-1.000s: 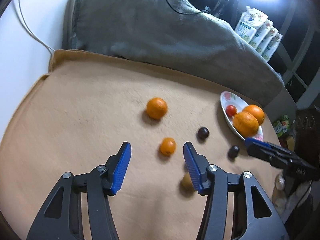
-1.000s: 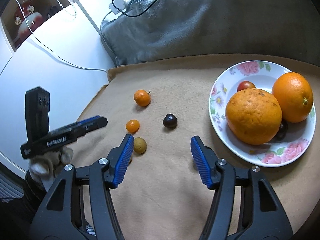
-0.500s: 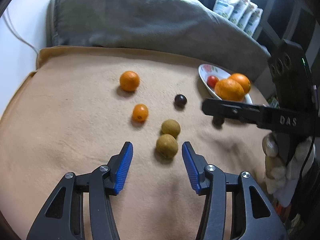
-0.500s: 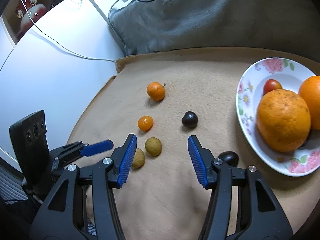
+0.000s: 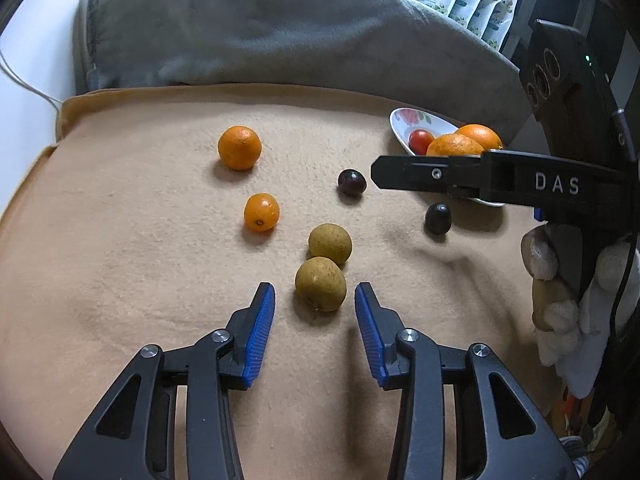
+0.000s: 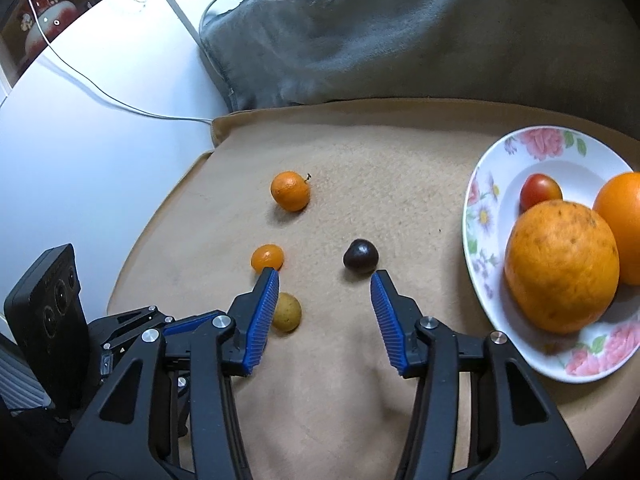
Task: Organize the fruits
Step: 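Close the left gripper on a brown round fruit while the right gripper grasps another dark plum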
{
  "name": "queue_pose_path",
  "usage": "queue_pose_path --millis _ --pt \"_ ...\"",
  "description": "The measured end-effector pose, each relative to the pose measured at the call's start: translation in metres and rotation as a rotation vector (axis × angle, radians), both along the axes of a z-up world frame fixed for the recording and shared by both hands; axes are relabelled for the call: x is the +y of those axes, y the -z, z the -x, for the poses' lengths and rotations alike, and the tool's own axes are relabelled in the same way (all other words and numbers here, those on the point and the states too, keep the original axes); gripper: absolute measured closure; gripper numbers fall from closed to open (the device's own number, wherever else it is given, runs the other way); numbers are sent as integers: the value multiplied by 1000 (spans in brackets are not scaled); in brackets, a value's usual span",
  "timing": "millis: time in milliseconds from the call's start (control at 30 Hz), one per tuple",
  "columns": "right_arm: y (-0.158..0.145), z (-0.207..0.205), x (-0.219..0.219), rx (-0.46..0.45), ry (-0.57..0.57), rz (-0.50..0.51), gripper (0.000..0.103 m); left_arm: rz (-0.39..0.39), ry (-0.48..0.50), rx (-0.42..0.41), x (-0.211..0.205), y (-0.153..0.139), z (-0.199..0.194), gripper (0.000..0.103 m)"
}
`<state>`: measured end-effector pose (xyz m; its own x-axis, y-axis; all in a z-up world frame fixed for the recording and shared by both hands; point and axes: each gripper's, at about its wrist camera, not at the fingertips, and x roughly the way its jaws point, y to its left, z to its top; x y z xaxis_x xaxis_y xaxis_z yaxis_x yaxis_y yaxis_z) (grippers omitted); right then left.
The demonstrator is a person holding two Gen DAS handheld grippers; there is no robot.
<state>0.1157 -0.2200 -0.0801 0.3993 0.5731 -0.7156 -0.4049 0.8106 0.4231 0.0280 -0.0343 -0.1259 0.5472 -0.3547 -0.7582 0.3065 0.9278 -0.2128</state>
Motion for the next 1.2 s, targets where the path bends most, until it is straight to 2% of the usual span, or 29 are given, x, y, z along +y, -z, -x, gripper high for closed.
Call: queue_pose_path --millis 400,567,733,1000,1200 --pt "13 -1 10 16 -22 -2 57 -16 10 0 -5 4 -5 63" --pt "11 -5 10 7 -1 11 57 -22 15 -1 -8 6 -8 68" --pt "7 -7 15 -28 14 76 57 -30 21 -4 -10 8 -9 76" --pt "12 -18 26 -39 20 174 57 -16 21 -3 -10 9 -9 76" --pt "24 -26 29 -30 12 232 63 -6 19 1 -9 10 -9 76"
